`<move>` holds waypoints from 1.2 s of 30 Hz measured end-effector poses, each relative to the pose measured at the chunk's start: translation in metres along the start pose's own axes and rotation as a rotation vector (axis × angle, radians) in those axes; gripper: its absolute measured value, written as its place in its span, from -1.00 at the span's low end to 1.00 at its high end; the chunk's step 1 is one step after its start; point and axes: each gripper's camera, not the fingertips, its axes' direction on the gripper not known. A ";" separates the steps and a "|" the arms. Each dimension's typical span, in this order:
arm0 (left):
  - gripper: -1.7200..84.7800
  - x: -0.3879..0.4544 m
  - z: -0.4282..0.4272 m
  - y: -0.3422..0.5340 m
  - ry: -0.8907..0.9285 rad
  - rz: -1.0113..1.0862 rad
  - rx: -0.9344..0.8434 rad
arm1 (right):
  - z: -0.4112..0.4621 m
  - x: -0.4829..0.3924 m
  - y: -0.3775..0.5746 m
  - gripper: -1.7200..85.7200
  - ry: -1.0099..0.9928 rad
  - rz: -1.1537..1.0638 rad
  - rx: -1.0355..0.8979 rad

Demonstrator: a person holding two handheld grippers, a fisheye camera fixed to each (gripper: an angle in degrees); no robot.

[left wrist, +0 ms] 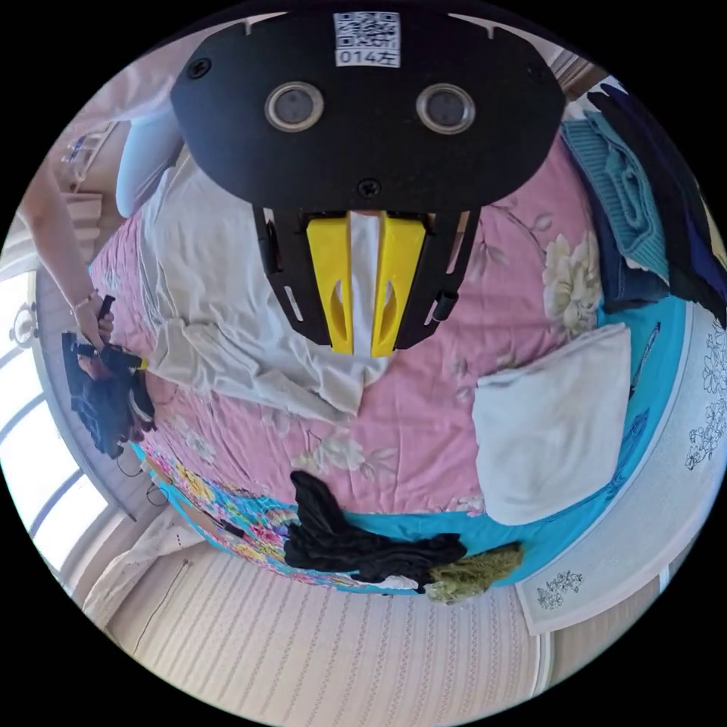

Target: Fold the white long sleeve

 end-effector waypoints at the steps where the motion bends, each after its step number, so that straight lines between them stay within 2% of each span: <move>1: -0.85 -0.001 0.001 0.013 0.024 0.005 -0.009 | -0.005 0.009 0.004 -0.93 -0.011 0.009 0.017; 5: -0.85 0.014 0.008 0.132 0.193 -0.032 -0.048 | -0.045 0.056 0.078 -0.88 -0.142 -0.013 0.061; 9: -0.81 0.043 0.029 0.227 0.309 -0.162 -0.141 | -0.033 0.062 0.200 -0.76 -0.089 -0.067 -0.124; 12: -0.76 0.069 0.042 0.246 0.358 -0.161 -0.149 | -0.025 0.073 0.259 -0.79 -0.056 -0.029 -0.183; 16: -0.84 0.094 0.065 0.238 0.278 -0.097 -0.185 | -0.037 0.097 0.276 -0.91 -0.192 0.020 -0.188; 19: -0.95 0.091 0.072 0.235 0.278 -0.108 -0.181 | -0.089 0.125 0.276 -0.93 -0.223 0.032 -0.069; 22: -0.97 0.080 0.061 0.239 0.329 -0.150 -0.149 | -0.168 0.169 0.270 -0.93 -0.135 0.053 0.106; 24: -0.98 0.066 0.038 0.243 0.360 -0.171 -0.082 | -0.238 0.217 0.266 -0.91 -0.062 0.128 0.300; 27: -0.98 0.038 0.007 0.246 0.373 -0.239 0.036 | -0.282 0.268 0.273 -0.87 0.019 0.251 0.415; 31: -0.98 -0.002 -0.013 0.244 0.356 -0.349 0.165 | -0.257 0.266 0.293 -0.83 -0.048 0.209 0.348; 36: -0.98 -0.035 0.014 0.233 0.388 -0.472 0.098 | -0.108 0.187 0.329 -0.77 -0.248 0.041 -0.035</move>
